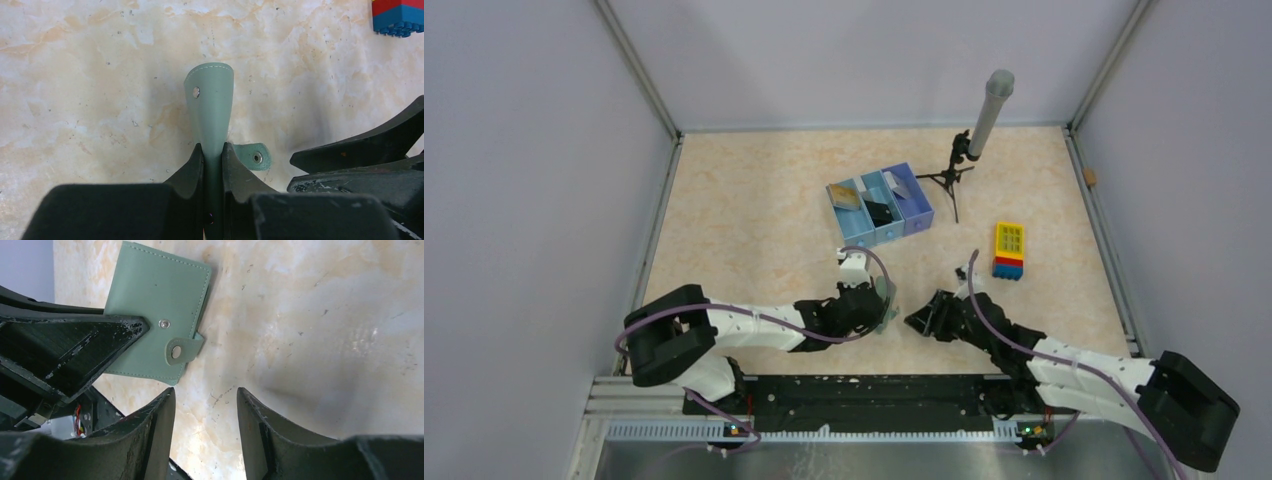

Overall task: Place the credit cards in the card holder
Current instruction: Close the card holder at the center of the board.

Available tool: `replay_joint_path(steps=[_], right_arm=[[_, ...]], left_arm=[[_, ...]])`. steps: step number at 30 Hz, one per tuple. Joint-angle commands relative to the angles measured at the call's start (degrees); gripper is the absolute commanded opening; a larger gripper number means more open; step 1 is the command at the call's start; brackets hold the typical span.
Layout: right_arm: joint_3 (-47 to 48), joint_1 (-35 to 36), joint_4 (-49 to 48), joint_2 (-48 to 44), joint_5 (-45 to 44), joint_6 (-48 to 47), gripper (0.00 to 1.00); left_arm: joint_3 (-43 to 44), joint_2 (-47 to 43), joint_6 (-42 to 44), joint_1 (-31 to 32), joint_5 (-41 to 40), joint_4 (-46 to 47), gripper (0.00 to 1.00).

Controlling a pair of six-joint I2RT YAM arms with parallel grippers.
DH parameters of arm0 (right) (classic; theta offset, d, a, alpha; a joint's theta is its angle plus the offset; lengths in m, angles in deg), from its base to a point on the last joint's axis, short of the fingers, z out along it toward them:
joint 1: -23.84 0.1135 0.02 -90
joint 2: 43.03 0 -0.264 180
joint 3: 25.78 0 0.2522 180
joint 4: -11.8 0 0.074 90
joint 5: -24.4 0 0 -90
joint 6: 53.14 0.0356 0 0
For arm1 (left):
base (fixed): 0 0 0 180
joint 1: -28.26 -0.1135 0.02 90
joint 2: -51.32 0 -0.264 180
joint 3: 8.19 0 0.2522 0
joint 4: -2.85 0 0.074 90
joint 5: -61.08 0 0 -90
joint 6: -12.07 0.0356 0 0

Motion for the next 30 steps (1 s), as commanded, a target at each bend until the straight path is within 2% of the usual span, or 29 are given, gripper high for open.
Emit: replay_joint_path(steps=[1, 9, 14, 18, 30], right_arm=[[4.0, -0.7, -7.3, 4.6, 4.0, -1.6, 0.47], [7.8, -0.7, -11.5, 12.0, 5.9, -2.5, 0.44], [10.5, -0.7, -7.7, 13.8, 3.2, -3.4, 0.43], [12.8, -0.7, -3.4, 15.5, 0.6, -3.3, 0.35], [13.0, -0.7, -4.7, 18.4, 1.5, -2.6, 0.32]], left_arm=[[-1.6, 3.6, 1.1, 0.3, 4.5, -9.8, 0.0], [-1.4, 4.0, 1.3, 0.3, 4.8, -9.7, 0.0], [-1.4, 4.1, 1.3, 0.3, 4.9, -9.6, 0.0], [-1.4, 4.1, 1.3, 0.3, 4.9, -9.6, 0.0], [-1.5, 4.0, 1.2, 0.3, 4.8, -9.5, 0.0]])
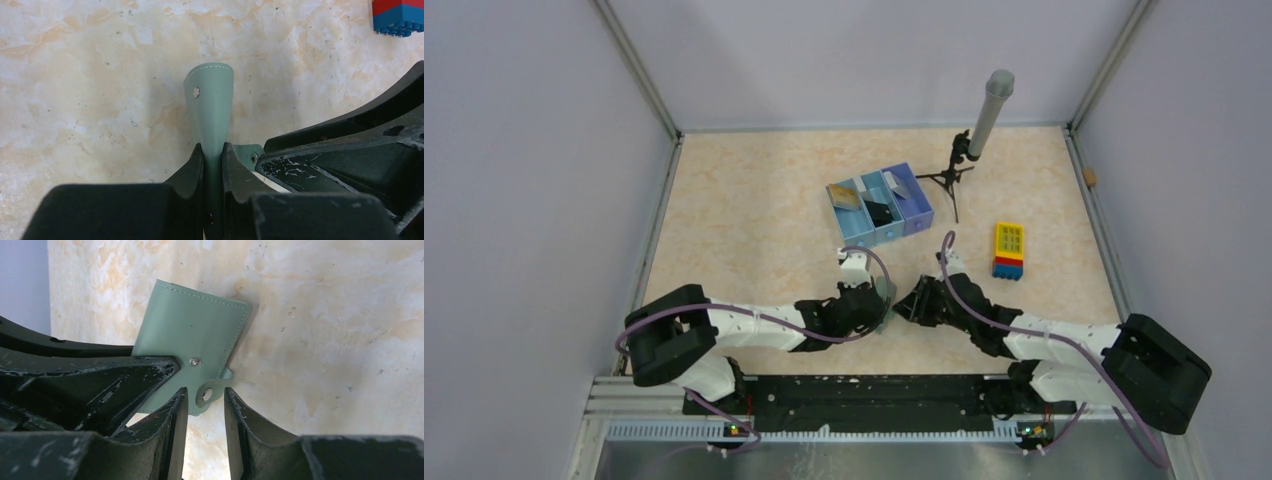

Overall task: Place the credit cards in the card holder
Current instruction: Close the card holder at the center of the board.

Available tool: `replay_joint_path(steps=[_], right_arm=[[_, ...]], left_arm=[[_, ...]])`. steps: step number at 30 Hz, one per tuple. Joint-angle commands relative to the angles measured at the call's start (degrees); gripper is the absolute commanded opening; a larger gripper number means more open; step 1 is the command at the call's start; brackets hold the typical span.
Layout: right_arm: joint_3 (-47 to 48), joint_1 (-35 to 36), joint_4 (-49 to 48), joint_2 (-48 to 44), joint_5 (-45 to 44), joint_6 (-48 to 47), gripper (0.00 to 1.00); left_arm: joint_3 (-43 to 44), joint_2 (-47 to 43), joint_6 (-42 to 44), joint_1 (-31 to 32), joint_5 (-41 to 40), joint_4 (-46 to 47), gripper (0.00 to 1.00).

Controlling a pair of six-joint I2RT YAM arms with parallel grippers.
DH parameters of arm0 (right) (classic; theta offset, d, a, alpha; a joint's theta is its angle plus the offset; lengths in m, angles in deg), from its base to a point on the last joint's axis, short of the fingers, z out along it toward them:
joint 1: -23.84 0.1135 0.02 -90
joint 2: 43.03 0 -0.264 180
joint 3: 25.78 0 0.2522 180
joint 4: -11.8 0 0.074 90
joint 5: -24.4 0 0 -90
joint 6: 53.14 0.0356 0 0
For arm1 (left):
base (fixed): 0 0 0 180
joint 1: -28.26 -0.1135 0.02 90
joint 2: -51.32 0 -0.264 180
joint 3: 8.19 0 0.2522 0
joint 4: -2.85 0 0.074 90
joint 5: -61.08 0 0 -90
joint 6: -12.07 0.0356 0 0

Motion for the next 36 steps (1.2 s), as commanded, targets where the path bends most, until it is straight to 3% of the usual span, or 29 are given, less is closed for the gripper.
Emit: replay_joint_path(steps=[1, 10, 20, 28, 36], right_arm=[[2.2, -0.5, -1.3, 2.0, -0.4, -0.3, 0.32], [1.8, -0.5, -1.8, 2.7, -0.5, 0.4, 0.24], [1.0, -0.5, 0.2, -1.5, -1.2, 0.6, 0.26], [1.1, -0.5, -1.7, 2.1, -0.3, 0.8, 0.24], [0.3, -0.5, -2.0, 1.1, -1.0, 1.4, 0.04]], left_arm=[[-1.8, 3.8, 1.1, 0.3, 4.9, -9.5, 0.0], [-2.0, 3.6, 0.9, 0.3, 4.8, -9.6, 0.0], [-1.7, 3.9, 1.0, 0.3, 4.8, -9.5, 0.0], [-1.6, 4.0, 1.0, 0.3, 4.9, -9.7, 0.0], [-1.6, 4.0, 0.9, 0.2, 4.8, -9.7, 0.0]])
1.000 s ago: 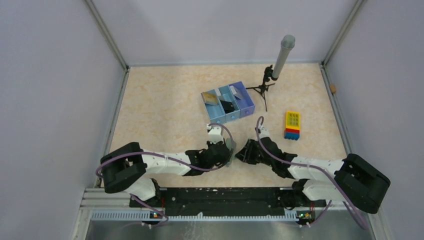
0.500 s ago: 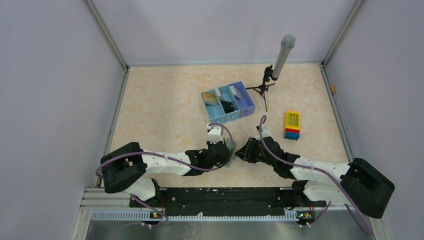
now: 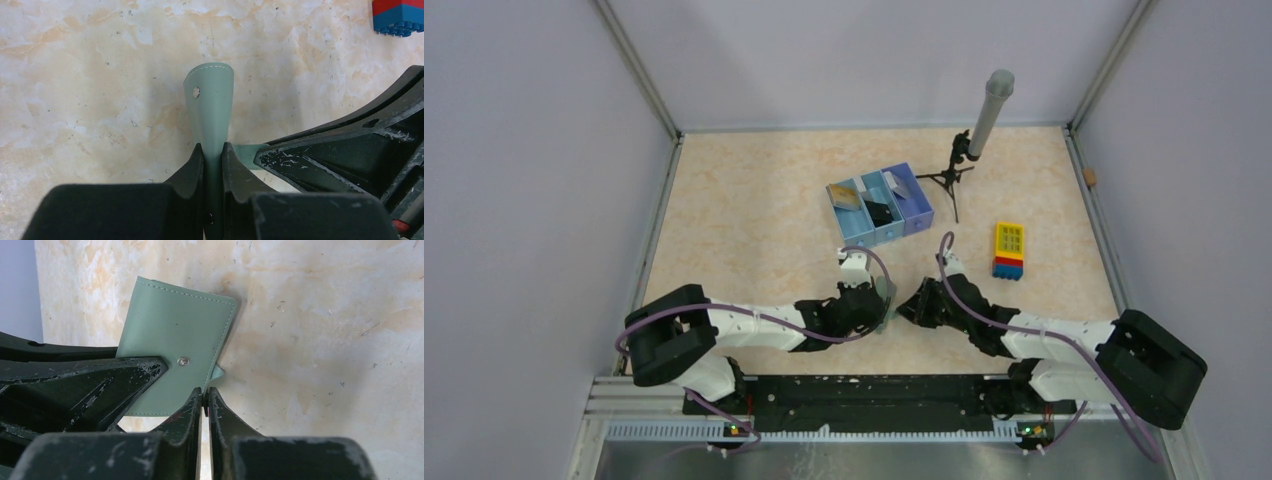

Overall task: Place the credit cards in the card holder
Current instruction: Close the card holder at the center of the board.

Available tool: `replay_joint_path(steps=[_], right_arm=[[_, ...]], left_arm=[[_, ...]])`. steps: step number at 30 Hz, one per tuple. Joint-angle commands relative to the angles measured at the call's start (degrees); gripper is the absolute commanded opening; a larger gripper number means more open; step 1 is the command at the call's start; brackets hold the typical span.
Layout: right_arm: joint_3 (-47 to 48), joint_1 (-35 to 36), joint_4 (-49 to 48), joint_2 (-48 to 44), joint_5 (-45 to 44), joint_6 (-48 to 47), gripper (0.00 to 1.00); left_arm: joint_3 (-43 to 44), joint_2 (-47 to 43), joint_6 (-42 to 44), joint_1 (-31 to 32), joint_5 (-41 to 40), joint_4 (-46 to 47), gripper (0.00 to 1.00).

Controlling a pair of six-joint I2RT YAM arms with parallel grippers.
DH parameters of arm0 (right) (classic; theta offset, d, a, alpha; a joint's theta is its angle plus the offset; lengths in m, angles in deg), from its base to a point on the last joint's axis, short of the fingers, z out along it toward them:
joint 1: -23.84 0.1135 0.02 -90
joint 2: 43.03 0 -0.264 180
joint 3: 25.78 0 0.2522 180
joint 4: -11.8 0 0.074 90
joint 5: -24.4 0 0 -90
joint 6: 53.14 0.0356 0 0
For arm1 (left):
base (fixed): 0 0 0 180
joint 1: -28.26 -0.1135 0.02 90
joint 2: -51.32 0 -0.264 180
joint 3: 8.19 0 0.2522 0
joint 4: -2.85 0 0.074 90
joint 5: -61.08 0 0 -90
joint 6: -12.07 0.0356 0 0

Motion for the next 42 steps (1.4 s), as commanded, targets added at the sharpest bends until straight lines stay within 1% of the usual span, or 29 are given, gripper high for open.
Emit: replay_joint_path(steps=[1, 7, 10, 13, 20, 25, 29, 30, 34, 36, 42], right_arm=[[0.0, -0.5, -2.1, -1.9, -0.8, 0.6, 0.01], [-0.7, -0.5, -2.4, -4.3, -0.7, 1.0, 0.0], [-0.8, -0.5, -2.3, -4.6, -0.1, 1.2, 0.07], [-1.2, -0.5, -2.3, -4.8, 0.1, 1.4, 0.11], [-1.6, -0.5, -2.5, -4.7, 0.5, 1.6, 0.16], [-1.6, -0.5, -2.1, -4.7, 0.7, 1.6, 0.11], [-2.0, -0.5, -2.1, -5.2, 0.8, 1.9, 0.01], [-2.1, -0.5, -2.1, -5.4, 0.8, 2.0, 0.0], [-2.7, -0.5, -2.8, -5.5, 0.6, 2.9, 0.0], [-3.4, -0.5, -4.7, -5.0, -0.3, 4.1, 0.0], [-3.4, -0.5, -10.2, -0.4, -2.6, 5.6, 0.0]], left_arm=[[-1.6, 4.0, 0.9, 0.3, 4.8, -9.7, 0.0], [-1.5, 4.0, 0.9, 0.3, 4.7, -9.7, 0.0], [-1.5, 4.1, 0.8, 0.3, 4.7, -9.7, 0.0], [-1.5, 4.1, 0.8, 0.3, 4.8, -9.7, 0.0], [-1.5, 4.1, 0.8, 0.2, 4.8, -9.7, 0.0], [-1.4, 4.1, 0.9, 0.3, 4.9, -9.7, 0.0], [-1.3, 4.3, 0.9, 0.3, 4.9, -9.7, 0.0], [-1.3, 4.3, 0.9, 0.3, 4.8, -9.7, 0.0], [-1.3, 4.4, 1.0, 0.3, 4.8, -9.7, 0.0], [-1.2, 4.5, 1.1, 0.3, 5.0, -9.7, 0.0], [-1.0, 4.9, 1.3, 0.3, 5.3, -9.7, 0.0]])
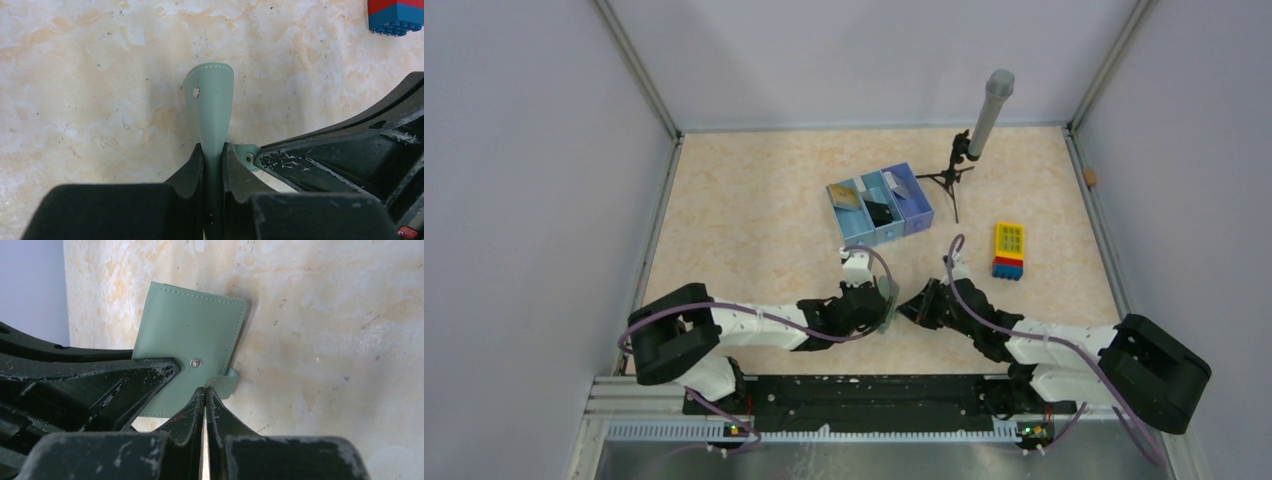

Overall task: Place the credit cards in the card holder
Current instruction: Close the card holder at the center of the board.

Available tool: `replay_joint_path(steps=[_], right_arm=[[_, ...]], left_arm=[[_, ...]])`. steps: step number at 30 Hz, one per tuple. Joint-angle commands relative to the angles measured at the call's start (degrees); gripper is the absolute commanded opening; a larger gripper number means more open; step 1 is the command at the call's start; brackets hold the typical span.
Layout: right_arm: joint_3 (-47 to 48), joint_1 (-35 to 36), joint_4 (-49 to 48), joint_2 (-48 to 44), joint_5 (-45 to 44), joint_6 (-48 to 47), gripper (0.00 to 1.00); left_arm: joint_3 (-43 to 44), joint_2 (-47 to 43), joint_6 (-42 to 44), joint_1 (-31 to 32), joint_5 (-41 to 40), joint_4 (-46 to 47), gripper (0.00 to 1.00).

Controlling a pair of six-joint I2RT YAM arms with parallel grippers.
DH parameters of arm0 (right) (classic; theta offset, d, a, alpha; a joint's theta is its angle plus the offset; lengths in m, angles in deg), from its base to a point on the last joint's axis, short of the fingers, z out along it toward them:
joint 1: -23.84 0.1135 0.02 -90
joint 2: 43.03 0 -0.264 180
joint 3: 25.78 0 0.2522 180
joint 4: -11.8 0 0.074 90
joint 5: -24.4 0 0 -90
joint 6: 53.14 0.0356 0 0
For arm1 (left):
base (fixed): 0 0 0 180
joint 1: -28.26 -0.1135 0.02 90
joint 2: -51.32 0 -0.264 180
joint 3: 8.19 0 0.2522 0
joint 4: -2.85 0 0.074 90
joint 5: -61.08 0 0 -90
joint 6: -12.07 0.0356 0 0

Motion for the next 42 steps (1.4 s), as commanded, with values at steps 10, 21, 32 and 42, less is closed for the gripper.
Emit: replay_joint_path(steps=[10, 21, 32, 42], right_arm=[[-0.2, -0.5, -10.9, 4.4, -3.9, 1.3, 0.0], [1.3, -0.5, -13.2, 8.4, -3.1, 0.0, 0.0], [1.2, -0.5, -15.8, 9.0, -2.4, -0.8, 0.0], [0.3, -0.5, -17.2, 8.8, -2.1, -0.7, 0.0]], left_arm=[[-1.7, 3.9, 1.3, 0.3, 4.7, -10.2, 0.0], [-1.8, 3.9, 1.3, 0.3, 4.7, -10.1, 0.0], [-1.8, 4.0, 1.3, 0.3, 4.7, -10.1, 0.0], [-1.8, 4.1, 1.2, 0.3, 4.7, -10.0, 0.0]])
